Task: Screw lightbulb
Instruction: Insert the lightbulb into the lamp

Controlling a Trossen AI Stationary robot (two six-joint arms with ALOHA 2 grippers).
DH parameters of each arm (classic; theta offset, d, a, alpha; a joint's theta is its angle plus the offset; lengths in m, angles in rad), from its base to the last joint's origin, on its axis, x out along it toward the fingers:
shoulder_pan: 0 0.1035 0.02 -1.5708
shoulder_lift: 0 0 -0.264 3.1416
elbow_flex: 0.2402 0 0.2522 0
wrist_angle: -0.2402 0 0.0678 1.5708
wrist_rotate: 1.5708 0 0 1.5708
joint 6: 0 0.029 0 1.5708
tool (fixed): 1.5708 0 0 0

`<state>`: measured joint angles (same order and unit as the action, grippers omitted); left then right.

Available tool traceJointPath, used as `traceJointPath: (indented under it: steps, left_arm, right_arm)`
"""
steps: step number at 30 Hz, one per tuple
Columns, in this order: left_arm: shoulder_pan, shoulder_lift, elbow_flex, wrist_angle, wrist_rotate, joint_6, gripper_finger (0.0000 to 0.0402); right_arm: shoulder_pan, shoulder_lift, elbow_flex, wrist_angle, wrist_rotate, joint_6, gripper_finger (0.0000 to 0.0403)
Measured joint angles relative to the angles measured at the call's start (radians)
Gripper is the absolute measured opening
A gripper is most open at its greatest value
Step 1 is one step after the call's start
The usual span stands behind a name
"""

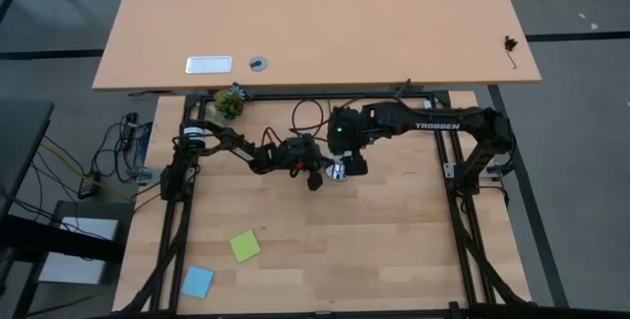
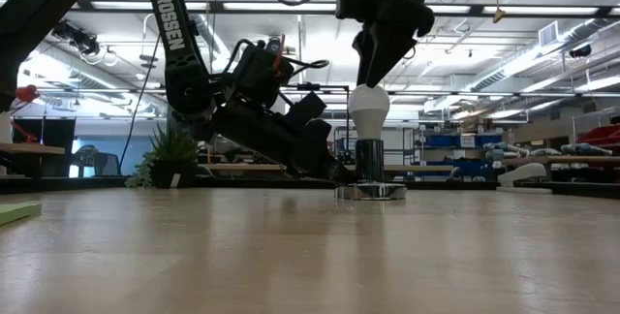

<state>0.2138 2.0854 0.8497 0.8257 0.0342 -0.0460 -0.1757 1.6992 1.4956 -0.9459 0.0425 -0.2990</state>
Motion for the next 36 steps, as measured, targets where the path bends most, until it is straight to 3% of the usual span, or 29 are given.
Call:
traceJointPath:
  steps: [10,27,31,36]
  left_arm:
    - [0.0,0.0,0.0,0.0,0.0,0.0,0.0]
    - [0.0,0.0,0.0,0.0,0.0,0.004,0.0]
    - [0.0,0.0,0.0,0.0,0.0,0.007,0.0]
    - [0.0,0.0,0.0,0.0,0.0,0.006,0.0]
  right_arm:
    - [-0.023,0.0,0.0,0.001,-0.063,-0.014,0.0284]
    - [-0.024,-0.001,-0.045,0.041,-0.07,0.0,0.0267]
    - [-0.024,-0.002,-0.045,0.042,-0.062,0.105,0.0247]
    - [-0.016,-0.002,-0.045,0.04,0.012,0.475,0.0233]
